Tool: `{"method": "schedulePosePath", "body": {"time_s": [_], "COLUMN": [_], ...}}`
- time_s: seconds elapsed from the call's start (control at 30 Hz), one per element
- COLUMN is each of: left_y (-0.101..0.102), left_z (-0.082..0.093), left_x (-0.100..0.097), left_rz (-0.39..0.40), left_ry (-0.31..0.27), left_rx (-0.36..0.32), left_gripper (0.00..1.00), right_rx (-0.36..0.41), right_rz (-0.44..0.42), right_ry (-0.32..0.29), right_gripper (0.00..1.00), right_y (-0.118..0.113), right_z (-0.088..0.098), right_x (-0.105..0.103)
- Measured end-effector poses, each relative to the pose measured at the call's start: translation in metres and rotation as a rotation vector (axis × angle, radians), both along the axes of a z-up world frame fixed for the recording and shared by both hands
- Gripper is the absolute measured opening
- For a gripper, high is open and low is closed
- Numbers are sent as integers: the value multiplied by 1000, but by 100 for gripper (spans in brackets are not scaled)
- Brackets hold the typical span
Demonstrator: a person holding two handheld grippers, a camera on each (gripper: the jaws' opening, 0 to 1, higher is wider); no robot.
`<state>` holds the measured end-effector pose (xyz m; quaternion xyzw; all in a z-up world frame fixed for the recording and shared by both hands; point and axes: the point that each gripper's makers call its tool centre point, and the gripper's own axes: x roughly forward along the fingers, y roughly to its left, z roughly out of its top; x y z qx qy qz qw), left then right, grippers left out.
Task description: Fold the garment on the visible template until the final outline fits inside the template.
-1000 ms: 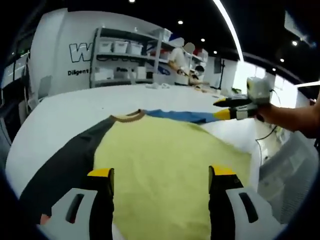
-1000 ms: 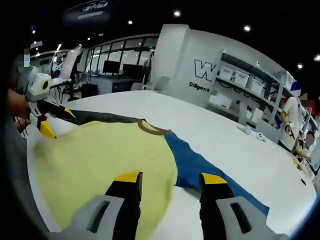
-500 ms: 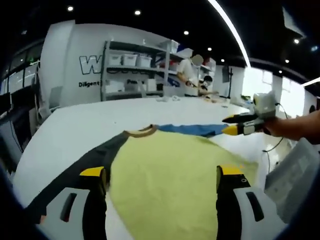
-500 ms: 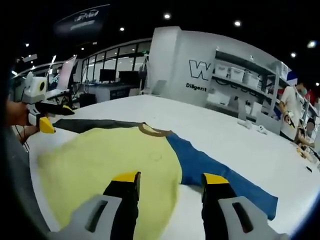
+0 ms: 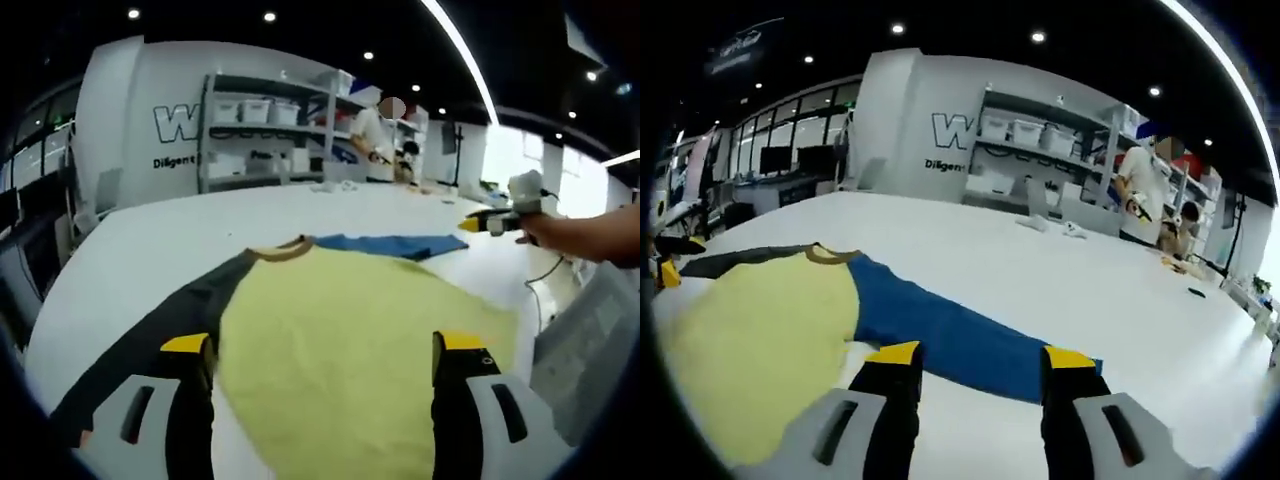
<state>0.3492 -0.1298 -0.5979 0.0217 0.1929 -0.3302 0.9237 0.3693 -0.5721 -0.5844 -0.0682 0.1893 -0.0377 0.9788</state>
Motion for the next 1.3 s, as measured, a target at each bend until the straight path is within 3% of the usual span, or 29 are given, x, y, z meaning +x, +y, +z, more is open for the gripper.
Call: {"method": "schedulePosePath", "body": {"time_s": [0.17,0.43,0.63,0.73,0.8,1.0,1.3], "left_y": [0,2,7,8,8,6,3], "left_z": [-4,-12,-19,-23,-25,-30,-34], "left_x": [0,-1,0,0,0,-2,-4], "left_rz": [3,10,23,27,29,28,19], "left_ry": [16,39,58,71,77,87,95], "left_rx": [-1,6,16,22,29,40,48], "left_gripper": [84,84,84,83,83,81,80], "right_rx": [9,-7,2,85,90,118,116], "right_rz": [-126,-196,-190,-195,-197,-195,-178], "right_ry": [-12,36,91,113,116,161,193], "right_gripper": [46,42,38,30,25,24,23], "right_y": [-47,-97,-108,-111,-117,-125,-124], "right_z": [0,-16,-36,-48,-52,-69,-80], "right_x": [-1,20,33,38,41,47,47]}}
